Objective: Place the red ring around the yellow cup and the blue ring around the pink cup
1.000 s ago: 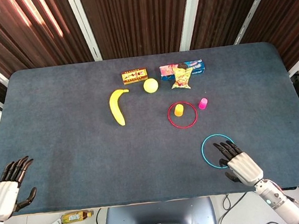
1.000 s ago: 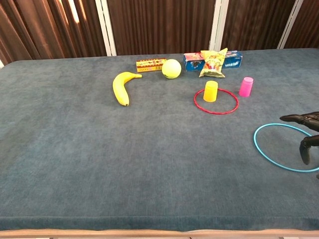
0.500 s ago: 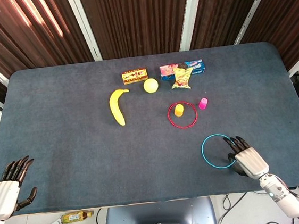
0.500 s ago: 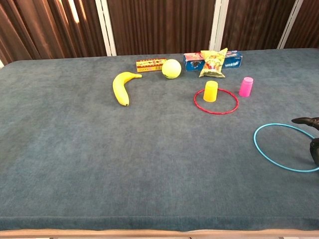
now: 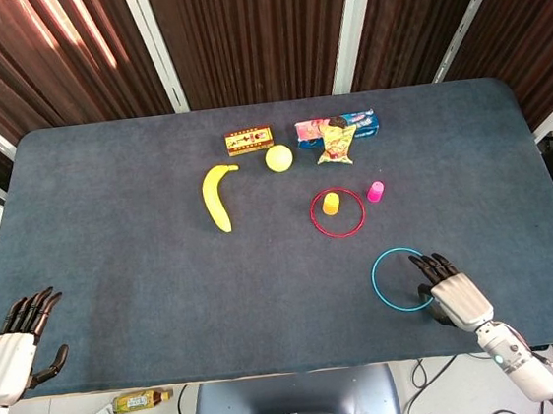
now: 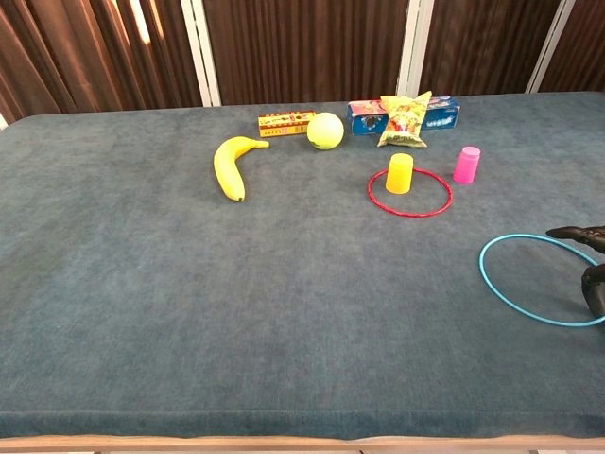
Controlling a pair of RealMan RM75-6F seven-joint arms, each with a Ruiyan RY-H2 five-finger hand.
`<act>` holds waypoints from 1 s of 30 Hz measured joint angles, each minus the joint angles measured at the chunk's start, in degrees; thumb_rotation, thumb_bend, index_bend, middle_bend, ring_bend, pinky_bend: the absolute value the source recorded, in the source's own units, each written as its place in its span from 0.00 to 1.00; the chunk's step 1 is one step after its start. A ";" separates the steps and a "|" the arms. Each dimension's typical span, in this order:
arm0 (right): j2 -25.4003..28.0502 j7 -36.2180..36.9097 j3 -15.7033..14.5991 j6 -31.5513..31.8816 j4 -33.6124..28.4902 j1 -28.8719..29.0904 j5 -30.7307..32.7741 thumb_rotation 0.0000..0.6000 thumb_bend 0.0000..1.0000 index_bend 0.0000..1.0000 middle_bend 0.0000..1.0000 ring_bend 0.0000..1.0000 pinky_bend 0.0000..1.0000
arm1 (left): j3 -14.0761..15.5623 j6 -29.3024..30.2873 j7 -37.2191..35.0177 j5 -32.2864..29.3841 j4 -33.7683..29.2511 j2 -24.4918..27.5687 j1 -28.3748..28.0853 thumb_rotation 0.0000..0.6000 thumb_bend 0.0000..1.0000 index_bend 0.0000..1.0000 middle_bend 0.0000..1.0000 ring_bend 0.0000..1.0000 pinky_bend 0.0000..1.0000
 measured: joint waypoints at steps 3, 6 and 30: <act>-0.15 0.10 -0.03 -0.18 0.15 -0.02 -0.16 1.00 0.48 0.68 0.02 0.00 0.00 | 0.01 -0.01 0.00 0.03 0.00 0.00 -0.02 1.00 0.42 0.02 0.00 0.00 0.06; -0.32 0.07 0.06 -0.30 0.26 -0.01 -0.23 1.00 0.48 0.67 0.02 0.00 0.00 | 0.02 0.02 0.02 0.05 0.01 -0.01 -0.01 1.00 0.42 0.02 0.00 0.00 0.06; 0.69 -0.45 0.33 -0.05 -2.02 -0.12 -0.93 1.00 0.48 0.65 0.02 0.00 0.00 | -0.24 -0.16 0.30 -0.25 -0.01 -0.19 -0.21 1.00 0.42 0.02 0.00 0.00 0.06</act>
